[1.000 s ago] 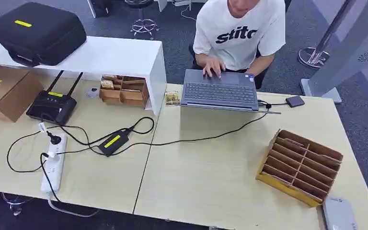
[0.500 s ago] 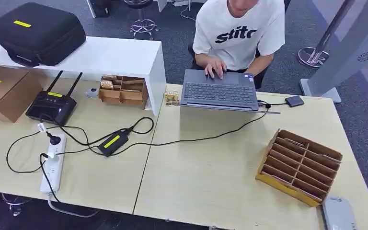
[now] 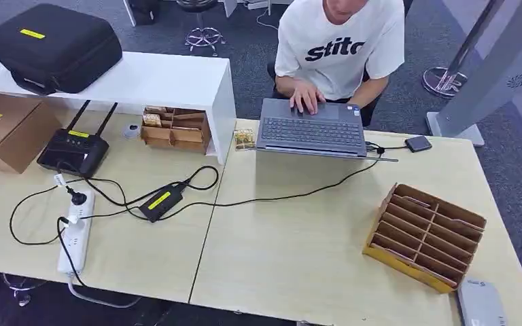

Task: Pass the card to the sensor for recognition and then transmit it.

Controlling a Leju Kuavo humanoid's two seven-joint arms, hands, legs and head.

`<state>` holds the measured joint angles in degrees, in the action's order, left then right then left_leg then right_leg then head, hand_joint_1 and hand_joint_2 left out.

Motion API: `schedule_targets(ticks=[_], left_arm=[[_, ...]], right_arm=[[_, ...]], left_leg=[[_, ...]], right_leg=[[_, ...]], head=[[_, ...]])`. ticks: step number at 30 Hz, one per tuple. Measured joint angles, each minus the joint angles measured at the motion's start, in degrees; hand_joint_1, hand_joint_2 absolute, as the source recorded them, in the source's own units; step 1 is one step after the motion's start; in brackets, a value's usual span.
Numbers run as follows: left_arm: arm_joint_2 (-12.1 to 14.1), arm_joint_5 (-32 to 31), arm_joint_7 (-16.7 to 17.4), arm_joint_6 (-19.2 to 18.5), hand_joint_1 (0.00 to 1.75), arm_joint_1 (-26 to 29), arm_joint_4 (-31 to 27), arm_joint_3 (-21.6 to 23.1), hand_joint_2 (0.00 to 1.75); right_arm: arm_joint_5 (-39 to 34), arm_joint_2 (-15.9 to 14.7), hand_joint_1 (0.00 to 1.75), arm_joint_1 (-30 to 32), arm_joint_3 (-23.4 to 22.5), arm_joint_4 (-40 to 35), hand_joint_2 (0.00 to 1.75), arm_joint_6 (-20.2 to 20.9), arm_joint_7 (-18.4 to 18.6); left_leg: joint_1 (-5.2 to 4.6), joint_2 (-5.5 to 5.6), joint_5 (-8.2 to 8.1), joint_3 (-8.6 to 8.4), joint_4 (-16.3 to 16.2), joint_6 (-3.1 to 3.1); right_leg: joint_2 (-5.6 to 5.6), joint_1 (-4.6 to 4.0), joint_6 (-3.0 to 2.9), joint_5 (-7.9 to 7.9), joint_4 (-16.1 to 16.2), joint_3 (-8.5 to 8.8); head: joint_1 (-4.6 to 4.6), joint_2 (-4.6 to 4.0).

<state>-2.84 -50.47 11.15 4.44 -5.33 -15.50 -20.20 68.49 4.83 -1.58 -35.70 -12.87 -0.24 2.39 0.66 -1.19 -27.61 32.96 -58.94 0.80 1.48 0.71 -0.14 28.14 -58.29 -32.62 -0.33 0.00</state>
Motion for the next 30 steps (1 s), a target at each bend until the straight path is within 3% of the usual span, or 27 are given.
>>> schedule_targets(ticks=[5, 11, 24, 30], left_arm=[[-0.1, -0.1, -0.1, 0.4, 0.00, -0.1, 0.6, -1.5, 1.75], [-0.3, -0.5, -0.1, 0.0, 0.00, -0.2, 0.7, -2.0, 1.75], [-0.5, -1.1, -0.1, -0.2, 0.00, -1.1, 0.9, -2.8, 1.75], [-0.7, -1.4, -0.2, -0.6, 0.00, -1.6, 1.1, -2.9, 1.75]], right_arm=[[-6.6, 0.4, 0.00, -1.5, -7.8, 0.3, 0.00, 1.0, -2.6], [-15.6, -0.3, 0.00, -3.7, -16.0, 0.3, 0.00, 4.2, -2.4], [-39.7, -4.4, 0.00, -6.7, -32.0, 0.2, 0.00, 9.8, -1.7], [-51.6, -6.6, 0.00, -7.1, -38.7, -0.6, 0.00, 10.4, -2.2]], left_leg=[[0.00, 0.00, 0.00, 0.00, 0.0, 0.00], [0.00, 0.00, 0.01, -0.01, 0.0, 0.00], [-0.01, 0.00, 0.01, -0.01, 0.0, -0.01], [-0.02, 0.00, 0.01, 0.00, 0.0, -0.01]], right_leg=[[0.03, 0.00, 0.00, 0.00, 0.0, -0.02], [0.02, 0.01, 0.06, -0.04, 0.0, 0.00], [0.02, 0.01, 0.07, -0.06, 0.0, -0.01], [0.02, 0.02, 0.08, -0.06, 0.0, 0.00]], head=[[0.00, 0.00], [0.00, 0.00], [0.00, 0.00], [0.00, 0.00]])
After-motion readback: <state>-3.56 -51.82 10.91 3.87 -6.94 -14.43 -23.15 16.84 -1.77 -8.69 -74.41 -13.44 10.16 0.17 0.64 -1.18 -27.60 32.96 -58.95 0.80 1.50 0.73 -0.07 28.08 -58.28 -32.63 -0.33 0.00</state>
